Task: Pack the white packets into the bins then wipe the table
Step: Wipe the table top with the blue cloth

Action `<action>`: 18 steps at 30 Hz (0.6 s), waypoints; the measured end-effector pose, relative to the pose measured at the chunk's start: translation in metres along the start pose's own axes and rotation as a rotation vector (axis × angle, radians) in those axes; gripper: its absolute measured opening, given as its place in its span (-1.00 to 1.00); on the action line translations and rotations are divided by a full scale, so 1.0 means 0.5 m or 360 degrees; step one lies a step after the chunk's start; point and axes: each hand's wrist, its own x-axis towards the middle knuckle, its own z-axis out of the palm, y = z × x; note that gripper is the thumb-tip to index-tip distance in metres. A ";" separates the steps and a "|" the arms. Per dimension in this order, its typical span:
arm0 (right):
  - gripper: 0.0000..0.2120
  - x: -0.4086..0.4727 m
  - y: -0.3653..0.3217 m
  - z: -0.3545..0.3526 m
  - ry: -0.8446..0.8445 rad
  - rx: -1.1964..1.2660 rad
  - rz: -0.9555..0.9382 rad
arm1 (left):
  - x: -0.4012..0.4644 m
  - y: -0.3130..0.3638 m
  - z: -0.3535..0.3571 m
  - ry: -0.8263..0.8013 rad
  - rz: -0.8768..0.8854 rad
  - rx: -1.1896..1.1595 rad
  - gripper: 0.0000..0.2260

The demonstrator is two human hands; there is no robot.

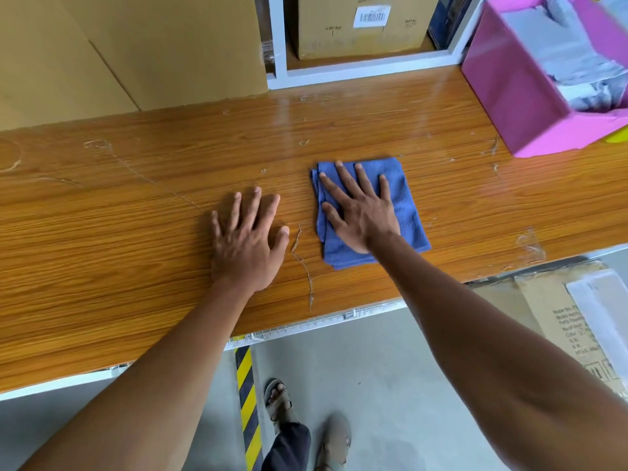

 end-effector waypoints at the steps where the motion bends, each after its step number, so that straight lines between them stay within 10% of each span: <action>1: -0.39 0.021 0.003 -0.002 -0.0012 -0.0010 0.0023 | 0.001 0.000 0.001 -0.0004 -0.0006 -0.0004 -0.40; 10: -0.42 -0.168 -0.049 0.018 -0.0034 0.0041 -0.0124 | 0.016 0.005 -0.009 -0.0077 -0.0022 0.0005 -0.42; 18: -0.45 0.117 -0.010 -0.010 0.0017 0.0054 -0.0001 | 0.164 0.015 -0.011 -0.0068 -0.0087 -0.0012 -0.42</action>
